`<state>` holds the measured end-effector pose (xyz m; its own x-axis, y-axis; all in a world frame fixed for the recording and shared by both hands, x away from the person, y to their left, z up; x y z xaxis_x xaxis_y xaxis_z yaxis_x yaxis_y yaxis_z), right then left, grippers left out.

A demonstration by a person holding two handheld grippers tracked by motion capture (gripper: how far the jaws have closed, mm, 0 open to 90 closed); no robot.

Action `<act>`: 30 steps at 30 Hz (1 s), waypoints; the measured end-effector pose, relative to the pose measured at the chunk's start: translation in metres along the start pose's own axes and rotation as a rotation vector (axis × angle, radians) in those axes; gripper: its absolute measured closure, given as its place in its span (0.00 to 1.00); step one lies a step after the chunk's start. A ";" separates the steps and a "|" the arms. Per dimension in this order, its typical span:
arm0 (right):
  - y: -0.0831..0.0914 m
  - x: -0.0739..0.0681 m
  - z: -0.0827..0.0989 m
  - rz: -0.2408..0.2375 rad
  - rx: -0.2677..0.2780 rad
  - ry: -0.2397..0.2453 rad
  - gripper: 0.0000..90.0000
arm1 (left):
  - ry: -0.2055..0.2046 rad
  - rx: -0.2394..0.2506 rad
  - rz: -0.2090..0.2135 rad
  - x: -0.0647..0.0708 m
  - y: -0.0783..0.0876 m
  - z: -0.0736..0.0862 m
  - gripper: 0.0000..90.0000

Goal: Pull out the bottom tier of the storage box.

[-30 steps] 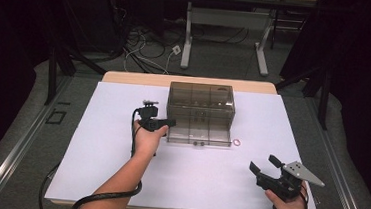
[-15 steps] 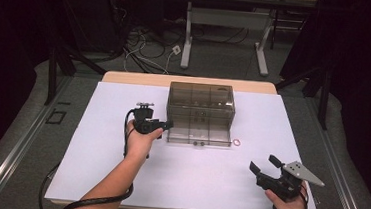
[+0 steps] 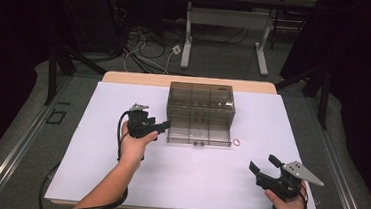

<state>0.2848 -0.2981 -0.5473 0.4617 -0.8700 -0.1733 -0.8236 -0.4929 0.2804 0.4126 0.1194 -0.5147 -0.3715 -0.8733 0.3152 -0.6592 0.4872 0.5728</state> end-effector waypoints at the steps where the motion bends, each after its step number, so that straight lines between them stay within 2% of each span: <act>1: 0.000 0.000 0.000 0.001 -0.001 0.001 0.20 | -0.004 0.006 0.002 0.000 0.001 0.000 0.33; 3: 0.000 0.000 -0.001 0.002 0.000 0.000 0.20 | 0.020 0.023 0.023 0.000 0.005 0.002 0.31; 6: 0.000 0.000 -0.001 0.002 -0.005 0.003 0.20 | 0.031 0.040 0.038 0.000 0.008 0.003 0.27; 17: -0.003 -0.001 -0.003 -0.001 -0.006 0.011 0.20 | 0.022 0.106 0.052 -0.004 0.023 0.007 0.15; 19: -0.003 -0.002 -0.003 -0.003 -0.006 0.019 0.20 | -0.005 0.124 0.051 -0.004 0.028 0.009 0.13; 20: -0.003 -0.002 -0.003 -0.003 -0.006 0.019 0.20 | -0.005 0.124 0.051 -0.004 0.028 0.009 0.11; 24: -0.005 -0.002 -0.004 -0.005 -0.009 0.028 0.20 | -0.046 0.140 0.062 -0.002 0.033 0.013 0.00; 25: -0.005 -0.003 -0.004 -0.001 -0.014 0.029 0.20 | -0.068 0.143 0.069 -0.001 0.035 0.014 0.00; 30: -0.004 -0.002 -0.005 -0.001 -0.013 0.034 0.20 | -0.080 0.154 0.084 0.001 0.038 0.017 0.00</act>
<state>0.2893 -0.2946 -0.5432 0.4734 -0.8695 -0.1411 -0.8191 -0.4935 0.2925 0.3758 0.1369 -0.5058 -0.4760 -0.8295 0.2921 -0.7139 0.5584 0.4225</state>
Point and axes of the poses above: each handheld gripper's, and its own axes: y roughly backward along the jaws, z roughly out of its underside, x roughly to its right, the point moved 2 cm from there along -y, roughly forward along the jaws, and after that the axes turned 4 degrees about -z, right-handed, at the moved point
